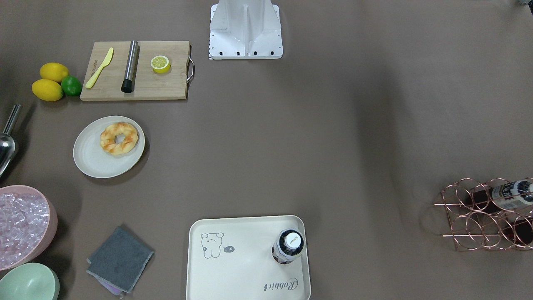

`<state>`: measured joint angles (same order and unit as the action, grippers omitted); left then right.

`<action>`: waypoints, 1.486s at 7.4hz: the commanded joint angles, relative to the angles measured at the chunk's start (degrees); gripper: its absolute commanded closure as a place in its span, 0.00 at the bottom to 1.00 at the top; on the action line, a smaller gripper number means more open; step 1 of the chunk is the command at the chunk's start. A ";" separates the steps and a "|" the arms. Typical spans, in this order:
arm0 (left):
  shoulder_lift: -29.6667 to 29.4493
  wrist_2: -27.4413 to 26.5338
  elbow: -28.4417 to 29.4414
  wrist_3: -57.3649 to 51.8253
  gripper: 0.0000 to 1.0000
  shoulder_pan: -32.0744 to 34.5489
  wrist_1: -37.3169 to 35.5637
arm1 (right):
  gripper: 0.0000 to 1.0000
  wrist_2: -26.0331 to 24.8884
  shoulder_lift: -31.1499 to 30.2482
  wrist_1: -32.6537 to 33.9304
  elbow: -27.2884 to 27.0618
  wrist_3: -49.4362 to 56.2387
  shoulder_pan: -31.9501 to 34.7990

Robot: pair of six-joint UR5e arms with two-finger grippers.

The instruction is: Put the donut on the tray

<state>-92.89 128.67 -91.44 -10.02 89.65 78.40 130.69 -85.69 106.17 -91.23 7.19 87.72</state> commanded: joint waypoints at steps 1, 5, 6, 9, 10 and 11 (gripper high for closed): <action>-0.01 0.00 -0.06 0.00 0.02 0.00 0.00 | 0.00 0.09 0.00 0.00 0.08 -0.07 0.09; -0.01 0.00 -0.32 0.18 0.02 0.00 0.00 | 0.00 0.09 -0.09 0.09 0.17 -0.07 0.35; -0.01 0.00 -0.32 0.18 0.02 0.00 0.00 | 0.00 0.09 -0.09 0.09 0.09 -0.07 0.44; -0.28 0.00 -0.32 0.09 0.02 0.00 0.00 | 0.00 0.09 -0.09 0.09 0.08 -0.16 0.44; -0.45 0.00 -0.32 0.09 0.02 0.00 0.00 | 0.00 0.17 0.00 0.00 0.00 -0.16 0.61; -0.80 0.00 -0.41 0.18 0.02 0.00 0.00 | 0.00 0.09 0.52 0.09 0.17 -0.33 0.61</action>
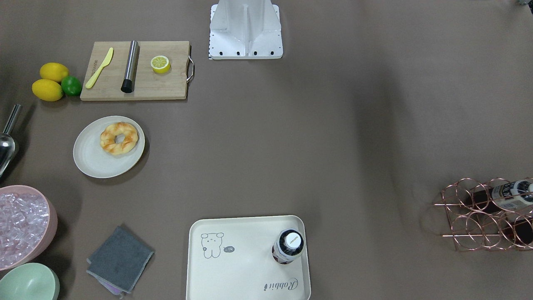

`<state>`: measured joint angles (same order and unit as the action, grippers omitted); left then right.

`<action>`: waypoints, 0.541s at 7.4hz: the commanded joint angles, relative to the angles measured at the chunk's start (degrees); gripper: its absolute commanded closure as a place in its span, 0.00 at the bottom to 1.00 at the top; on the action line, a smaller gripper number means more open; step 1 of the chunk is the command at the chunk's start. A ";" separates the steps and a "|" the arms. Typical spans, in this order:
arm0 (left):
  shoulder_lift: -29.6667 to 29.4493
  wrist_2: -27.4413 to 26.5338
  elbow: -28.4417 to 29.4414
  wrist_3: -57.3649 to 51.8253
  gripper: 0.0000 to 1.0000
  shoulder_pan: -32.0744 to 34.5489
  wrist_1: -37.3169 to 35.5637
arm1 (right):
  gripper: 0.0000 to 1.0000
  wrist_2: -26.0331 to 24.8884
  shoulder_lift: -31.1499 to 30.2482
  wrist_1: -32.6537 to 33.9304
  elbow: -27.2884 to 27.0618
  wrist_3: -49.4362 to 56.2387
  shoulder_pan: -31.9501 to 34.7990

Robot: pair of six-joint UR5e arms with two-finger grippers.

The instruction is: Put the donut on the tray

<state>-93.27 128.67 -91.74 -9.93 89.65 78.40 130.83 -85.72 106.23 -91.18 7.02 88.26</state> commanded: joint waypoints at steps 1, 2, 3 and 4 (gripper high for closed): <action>-0.68 -0.08 -0.10 0.08 0.02 0.00 0.00 | 0.00 0.73 0.46 0.03 0.04 -0.16 0.34; -0.77 -0.08 -0.19 0.08 0.02 0.00 0.00 | 0.00 5.27 -0.15 0.03 0.47 -0.16 0.60; -0.86 0.00 -0.10 0.08 0.02 0.00 0.00 | 0.00 8.62 -0.94 -0.05 0.13 -0.08 1.65; -1.12 -0.08 -0.02 0.08 0.02 0.00 0.00 | 0.00 8.91 -0.68 0.03 -0.05 -0.08 2.61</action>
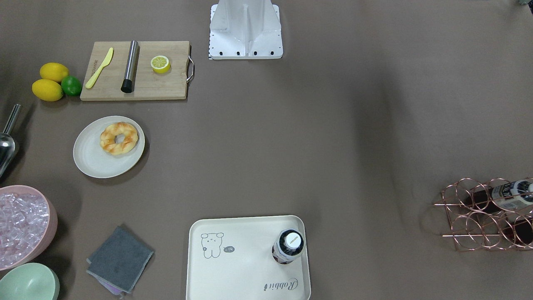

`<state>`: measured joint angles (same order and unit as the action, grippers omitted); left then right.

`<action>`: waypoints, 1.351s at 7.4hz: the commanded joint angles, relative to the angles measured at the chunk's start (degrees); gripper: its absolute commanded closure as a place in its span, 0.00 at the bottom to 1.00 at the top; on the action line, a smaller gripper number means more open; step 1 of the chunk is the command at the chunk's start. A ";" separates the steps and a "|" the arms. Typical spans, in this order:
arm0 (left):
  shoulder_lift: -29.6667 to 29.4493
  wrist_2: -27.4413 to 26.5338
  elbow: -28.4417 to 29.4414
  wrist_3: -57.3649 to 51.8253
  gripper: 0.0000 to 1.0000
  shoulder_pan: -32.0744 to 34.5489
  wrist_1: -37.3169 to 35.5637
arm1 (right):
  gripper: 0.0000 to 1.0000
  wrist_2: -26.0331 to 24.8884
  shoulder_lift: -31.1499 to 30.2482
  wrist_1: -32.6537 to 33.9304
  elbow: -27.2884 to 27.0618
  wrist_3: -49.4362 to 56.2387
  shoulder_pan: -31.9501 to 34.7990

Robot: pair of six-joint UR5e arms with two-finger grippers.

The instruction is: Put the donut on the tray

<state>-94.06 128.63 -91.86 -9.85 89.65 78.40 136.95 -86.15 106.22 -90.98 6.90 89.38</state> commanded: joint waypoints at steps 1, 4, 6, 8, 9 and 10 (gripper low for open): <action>-0.33 -0.04 0.11 0.00 0.02 0.00 0.00 | 0.00 2.80 -0.59 -0.05 -0.25 0.13 1.76; -0.42 -3.54 0.11 0.00 0.02 0.00 0.00 | 0.00 3.23 -1.83 -1.02 -0.69 0.66 2.55; -0.68 -3.64 0.02 0.09 0.02 0.00 -0.09 | 0.00 2.19 -2.26 -1.80 -1.56 0.66 2.55; -1.21 -3.56 0.02 0.18 0.02 0.00 -0.09 | 0.00 2.18 -2.18 -1.72 -1.66 0.04 2.55; -1.56 -3.38 -0.15 0.18 0.02 0.00 -0.09 | 0.00 2.36 -2.96 -1.98 -1.74 0.13 2.55; -1.91 -3.38 -0.24 0.18 0.02 0.00 -0.17 | 0.00 1.84 -3.40 -4.51 -1.57 0.30 2.46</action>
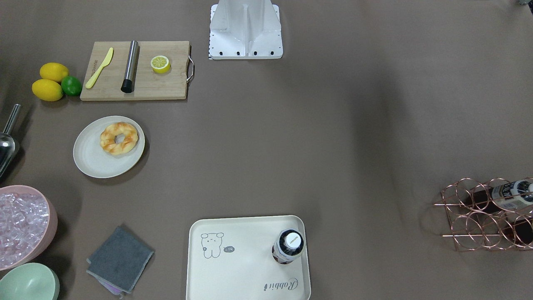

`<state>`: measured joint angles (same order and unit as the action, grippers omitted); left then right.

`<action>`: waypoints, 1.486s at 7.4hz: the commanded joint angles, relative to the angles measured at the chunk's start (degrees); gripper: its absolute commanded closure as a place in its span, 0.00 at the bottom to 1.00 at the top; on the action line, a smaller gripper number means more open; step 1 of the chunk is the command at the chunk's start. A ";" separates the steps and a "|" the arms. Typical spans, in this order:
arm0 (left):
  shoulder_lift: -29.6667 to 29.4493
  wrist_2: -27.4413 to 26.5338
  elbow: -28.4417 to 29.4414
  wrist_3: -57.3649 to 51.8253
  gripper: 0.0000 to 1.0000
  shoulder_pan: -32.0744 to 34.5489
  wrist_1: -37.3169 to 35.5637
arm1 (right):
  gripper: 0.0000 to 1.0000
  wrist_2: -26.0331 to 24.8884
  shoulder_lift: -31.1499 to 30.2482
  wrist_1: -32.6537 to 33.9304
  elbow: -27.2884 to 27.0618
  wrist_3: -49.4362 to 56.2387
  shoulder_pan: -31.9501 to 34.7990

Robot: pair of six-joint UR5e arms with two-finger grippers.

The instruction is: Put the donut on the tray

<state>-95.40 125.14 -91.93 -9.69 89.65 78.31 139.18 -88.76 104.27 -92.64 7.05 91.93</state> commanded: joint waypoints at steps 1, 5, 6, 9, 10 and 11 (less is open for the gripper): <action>-0.58 0.28 -0.18 0.11 0.02 0.00 -0.08 | 0.00 -0.41 -0.89 -3.72 0.27 -0.01 -0.08; -0.67 0.19 -0.70 0.11 0.02 0.00 -0.08 | 0.00 0.03 -0.71 -3.82 -8.56 -8.22 -5.50; -0.58 0.02 -1.49 0.19 0.02 0.00 -0.17 | 0.00 0.29 -0.71 -3.90 -10.96 -14.63 -8.92; -0.93 -0.16 -1.59 0.20 0.02 0.00 -0.26 | 0.00 0.56 -1.68 -13.47 -10.98 -19.26 -16.14; -1.28 -0.25 -1.59 0.20 0.02 0.00 -0.26 | 0.00 0.74 -1.59 -13.48 -11.07 -19.26 -17.99; -1.54 -0.25 -1.50 0.20 0.02 0.00 -0.35 | 0.00 0.74 -1.59 -13.57 -11.59 -20.57 -19.40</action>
<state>-96.48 124.94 -93.51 -9.49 89.65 78.04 139.82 -90.32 91.53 -103.70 -12.02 75.49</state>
